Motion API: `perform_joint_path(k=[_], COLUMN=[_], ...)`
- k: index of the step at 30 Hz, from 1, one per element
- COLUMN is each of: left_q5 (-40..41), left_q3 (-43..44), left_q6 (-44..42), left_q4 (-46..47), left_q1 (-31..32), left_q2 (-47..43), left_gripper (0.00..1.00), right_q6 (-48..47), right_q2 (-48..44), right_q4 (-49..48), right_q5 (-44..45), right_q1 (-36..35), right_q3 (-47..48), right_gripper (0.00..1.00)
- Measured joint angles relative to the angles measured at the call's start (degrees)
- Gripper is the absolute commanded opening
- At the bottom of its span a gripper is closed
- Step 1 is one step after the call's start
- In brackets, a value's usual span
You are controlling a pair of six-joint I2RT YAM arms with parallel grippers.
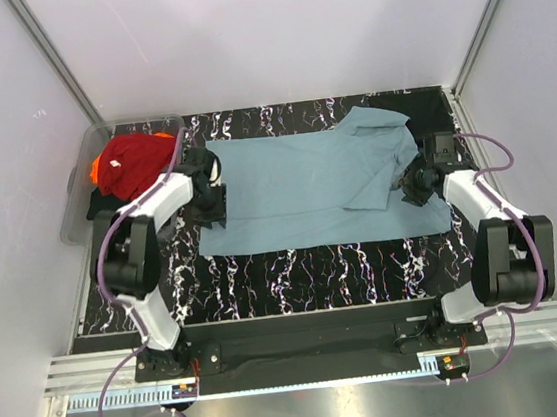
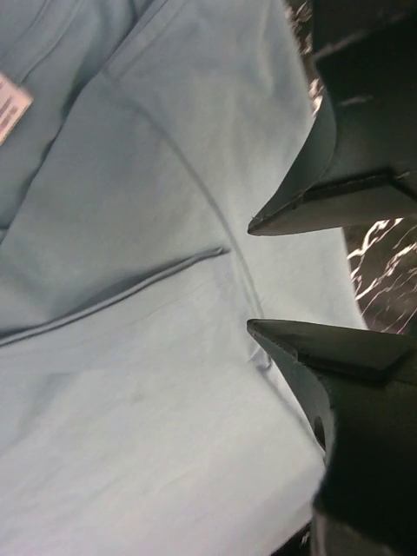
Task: Fold and stack the t-shirts
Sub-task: Fold the tshirt
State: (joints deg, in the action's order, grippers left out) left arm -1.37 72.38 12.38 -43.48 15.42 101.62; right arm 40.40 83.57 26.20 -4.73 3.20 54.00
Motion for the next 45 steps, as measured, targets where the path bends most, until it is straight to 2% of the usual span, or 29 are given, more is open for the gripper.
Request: perform_joint_path(k=[6,15,17,19,20,23,24,27,28,29,30,33,45], left_q5=[-2.0,-2.8,-2.8,-2.7,-2.6,-1.9,-1.6,-0.9,-0.4,0.1,0.6,2.4,5.1], left_q3=[1.9,3.1,3.1,3.1,3.1,3.7,3.8,4.8,5.3,5.7,6.2,7.3,10.5], left_q6=[-0.8,-2.1,-2.1,-2.3,-2.4,-2.5,-2.4,-2.3,-2.2,-2.1,-1.9,-1.5,-0.1], left_q4=[0.1,0.2,0.3,0.2,0.2,0.0,0.1,-0.4,-0.5,-0.6,-0.6,-0.6,-1.0], left_q1=[0.0,0.0,0.0,0.0,0.0,0.0,0.0,0.0,0.1,0.1,0.1,0.1,0.1], left_q2=[7.0,8.4,8.4,8.4,8.4,8.8,9.0,9.4,9.6,9.7,9.9,10.1,12.2], left_gripper=[0.48,0.48,0.41,0.33,0.28,0.22,0.22,0.16,0.12,0.12,0.06,0.0,0.0], right_q6=[3.4,5.1,5.1,5.1,5.1,5.3,5.3,5.0,5.0,4.9,4.9,4.9,6.0], right_q2=[4.3,11.9,12.9,14.0,14.4,15.1,15.2,15.3,15.4,15.5,15.5,15.5,15.5], right_q4=[-6.2,-10.3,-10.9,-11.6,-11.9,-12.6,-12.8,-13.1,-13.1,-13.2,-13.2,-13.9,-18.0], right_q5=[-1.6,-2.4,-2.4,-2.5,-2.5,-2.4,-2.4,-2.3,-2.3,-2.3,-2.3,-2.4,-6.1], right_q1=[-0.2,-0.6,-0.8,-0.9,-1.0,-1.0,-1.0,-1.0,-1.0,-1.0,-1.0,-1.0,-1.0], right_q3=[-0.5,-0.4,-0.3,-0.2,-0.2,-0.2,-0.2,0.1,0.4,0.5,0.7,1.0,2.8], right_gripper=[0.5,0.49,0.46,0.42,0.35,0.24,0.15,0.0,0.0,0.0,0.0,0.0,0.0])
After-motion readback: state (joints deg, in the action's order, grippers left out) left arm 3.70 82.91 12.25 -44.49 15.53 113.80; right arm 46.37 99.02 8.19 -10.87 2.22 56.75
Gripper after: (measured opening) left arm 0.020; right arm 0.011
